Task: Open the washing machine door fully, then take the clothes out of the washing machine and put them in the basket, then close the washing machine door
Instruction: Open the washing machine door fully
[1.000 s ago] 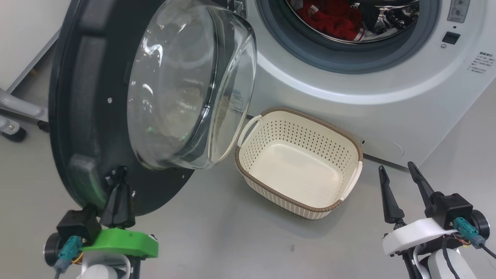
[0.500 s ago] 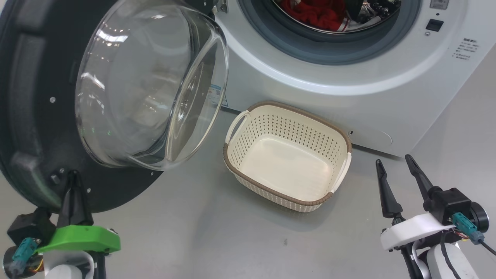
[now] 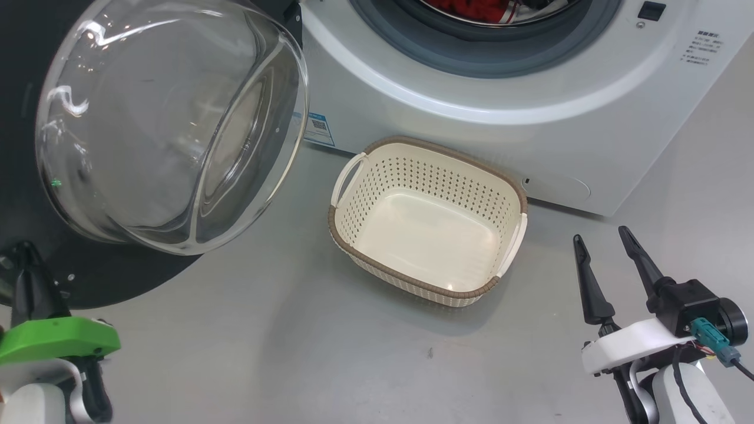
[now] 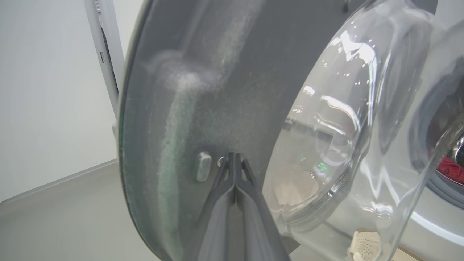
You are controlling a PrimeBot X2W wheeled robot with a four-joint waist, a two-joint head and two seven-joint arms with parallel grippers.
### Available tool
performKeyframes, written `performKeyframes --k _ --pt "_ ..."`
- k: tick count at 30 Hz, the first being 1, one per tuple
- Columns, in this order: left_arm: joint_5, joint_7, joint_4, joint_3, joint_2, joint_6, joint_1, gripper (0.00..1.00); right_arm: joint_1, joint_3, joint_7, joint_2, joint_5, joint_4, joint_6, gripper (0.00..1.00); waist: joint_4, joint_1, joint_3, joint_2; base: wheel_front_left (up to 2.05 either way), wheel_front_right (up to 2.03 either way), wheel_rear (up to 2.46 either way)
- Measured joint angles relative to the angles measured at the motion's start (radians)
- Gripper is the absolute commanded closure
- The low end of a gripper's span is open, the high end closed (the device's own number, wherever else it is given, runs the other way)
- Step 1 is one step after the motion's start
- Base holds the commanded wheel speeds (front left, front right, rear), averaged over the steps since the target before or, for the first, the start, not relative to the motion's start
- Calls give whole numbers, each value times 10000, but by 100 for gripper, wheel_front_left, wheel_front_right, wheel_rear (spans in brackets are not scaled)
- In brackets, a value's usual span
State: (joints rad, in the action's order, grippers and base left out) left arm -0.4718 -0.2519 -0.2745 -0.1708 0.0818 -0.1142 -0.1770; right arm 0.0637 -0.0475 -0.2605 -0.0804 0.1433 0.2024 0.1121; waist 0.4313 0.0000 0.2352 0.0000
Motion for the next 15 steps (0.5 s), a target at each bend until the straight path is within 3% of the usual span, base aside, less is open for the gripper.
performKeyframes --k 15 --pt "54 -2 -673 -635 119 -48 -501 100 155 33 0 -69 -46 -8 12 0 -143 0 156 0 0 0 0"
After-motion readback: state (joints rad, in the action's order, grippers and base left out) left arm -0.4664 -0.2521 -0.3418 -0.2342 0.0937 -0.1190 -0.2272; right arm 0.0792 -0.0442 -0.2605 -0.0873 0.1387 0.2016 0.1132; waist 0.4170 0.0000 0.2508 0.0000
